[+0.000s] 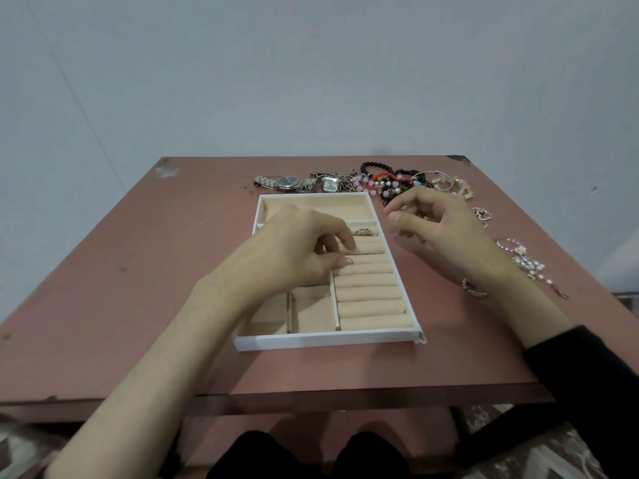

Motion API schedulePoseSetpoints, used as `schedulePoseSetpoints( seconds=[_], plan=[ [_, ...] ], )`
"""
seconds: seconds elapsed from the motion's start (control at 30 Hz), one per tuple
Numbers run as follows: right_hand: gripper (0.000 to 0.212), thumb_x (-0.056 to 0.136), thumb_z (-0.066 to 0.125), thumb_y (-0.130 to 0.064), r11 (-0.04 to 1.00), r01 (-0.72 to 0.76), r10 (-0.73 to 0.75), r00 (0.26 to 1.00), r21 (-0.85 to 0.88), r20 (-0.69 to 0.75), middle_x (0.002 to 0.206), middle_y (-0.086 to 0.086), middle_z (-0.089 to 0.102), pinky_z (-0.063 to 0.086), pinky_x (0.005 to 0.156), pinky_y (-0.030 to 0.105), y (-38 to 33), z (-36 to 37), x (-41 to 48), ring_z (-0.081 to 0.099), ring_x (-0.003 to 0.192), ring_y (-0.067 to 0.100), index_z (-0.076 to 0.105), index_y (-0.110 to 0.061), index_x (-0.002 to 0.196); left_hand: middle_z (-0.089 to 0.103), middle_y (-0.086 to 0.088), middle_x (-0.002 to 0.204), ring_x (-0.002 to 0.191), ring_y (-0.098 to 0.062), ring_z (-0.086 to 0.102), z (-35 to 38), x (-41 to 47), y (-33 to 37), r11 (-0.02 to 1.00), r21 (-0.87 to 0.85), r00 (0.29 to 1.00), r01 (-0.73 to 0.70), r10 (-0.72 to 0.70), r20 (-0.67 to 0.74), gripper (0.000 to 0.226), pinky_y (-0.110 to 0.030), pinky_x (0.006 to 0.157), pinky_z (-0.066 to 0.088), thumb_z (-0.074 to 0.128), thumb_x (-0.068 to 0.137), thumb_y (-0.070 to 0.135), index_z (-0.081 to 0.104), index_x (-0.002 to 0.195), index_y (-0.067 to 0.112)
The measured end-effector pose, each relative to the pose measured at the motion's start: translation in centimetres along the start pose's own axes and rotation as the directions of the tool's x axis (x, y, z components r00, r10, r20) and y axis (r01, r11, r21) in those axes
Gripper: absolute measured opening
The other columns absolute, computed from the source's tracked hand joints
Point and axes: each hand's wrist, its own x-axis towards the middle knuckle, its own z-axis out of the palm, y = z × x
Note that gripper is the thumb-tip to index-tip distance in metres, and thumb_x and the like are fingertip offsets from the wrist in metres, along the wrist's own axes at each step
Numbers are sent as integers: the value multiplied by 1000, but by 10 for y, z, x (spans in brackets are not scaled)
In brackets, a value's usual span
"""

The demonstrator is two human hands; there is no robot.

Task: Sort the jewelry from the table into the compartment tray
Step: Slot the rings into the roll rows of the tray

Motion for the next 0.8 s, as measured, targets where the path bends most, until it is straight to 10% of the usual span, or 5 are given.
schedulePoseSetpoints(
  seconds=[0.8],
  plan=[
    [9, 86, 62, -10, 1000, 2, -3, 1000, -10, -13, 65, -4, 58, 39, 57, 14, 1, -1, 0, 55, 65, 8, 67, -18, 86, 53, 20, 62, 62, 1, 48, -6, 14, 8, 980, 167, 988, 110, -126, 90, 13, -21, 63, 40, 65, 80, 18, 75, 78, 26]
  ],
)
